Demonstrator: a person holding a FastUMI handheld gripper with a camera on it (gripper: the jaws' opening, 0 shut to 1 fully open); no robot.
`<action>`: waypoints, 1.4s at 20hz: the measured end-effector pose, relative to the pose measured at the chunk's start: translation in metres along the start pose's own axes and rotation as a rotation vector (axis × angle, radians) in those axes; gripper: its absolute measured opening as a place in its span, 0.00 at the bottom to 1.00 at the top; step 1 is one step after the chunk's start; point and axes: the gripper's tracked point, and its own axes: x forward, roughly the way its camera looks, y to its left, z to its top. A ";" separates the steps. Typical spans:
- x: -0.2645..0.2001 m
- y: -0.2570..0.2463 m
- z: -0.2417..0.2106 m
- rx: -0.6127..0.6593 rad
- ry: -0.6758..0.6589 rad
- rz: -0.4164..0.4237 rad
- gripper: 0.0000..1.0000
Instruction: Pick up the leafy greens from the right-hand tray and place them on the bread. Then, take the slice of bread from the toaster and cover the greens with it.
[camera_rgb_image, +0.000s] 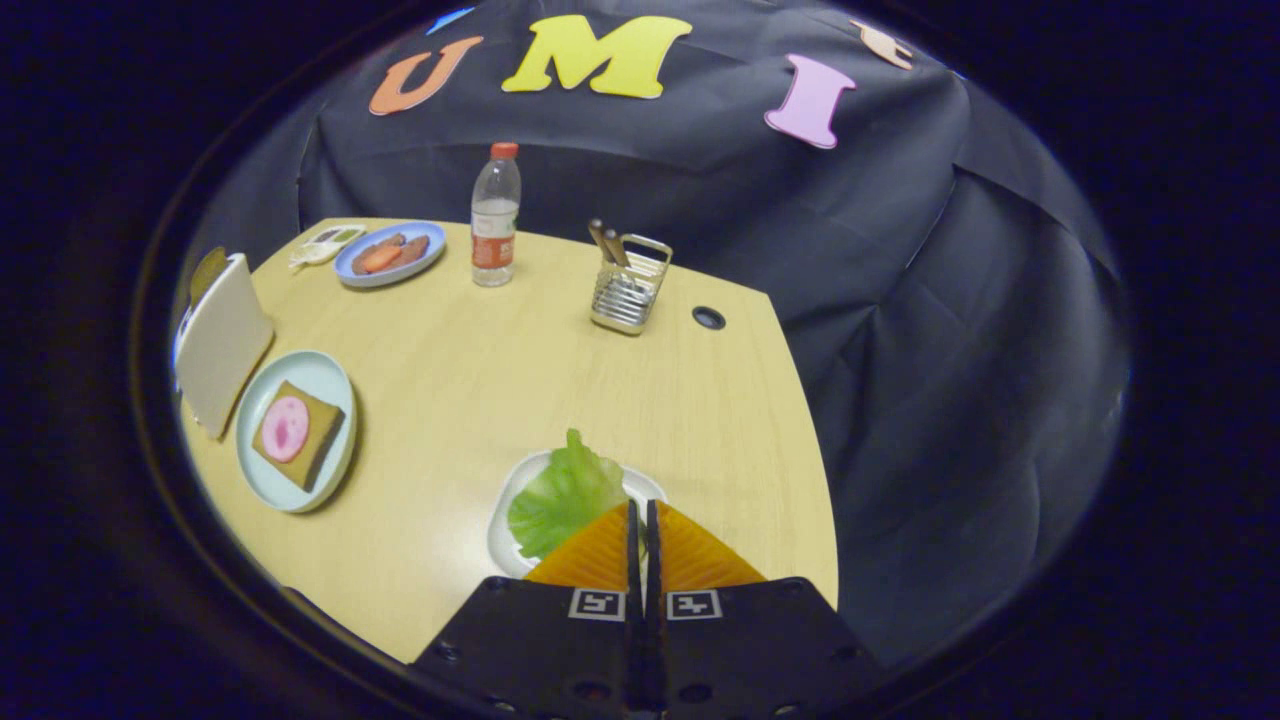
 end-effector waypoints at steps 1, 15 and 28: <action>-0.008 0.006 0.004 0.009 -0.008 0.019 0.00; -0.136 0.156 0.066 -0.050 -0.124 0.264 0.00; -0.110 0.313 0.051 0.252 0.161 0.525 0.00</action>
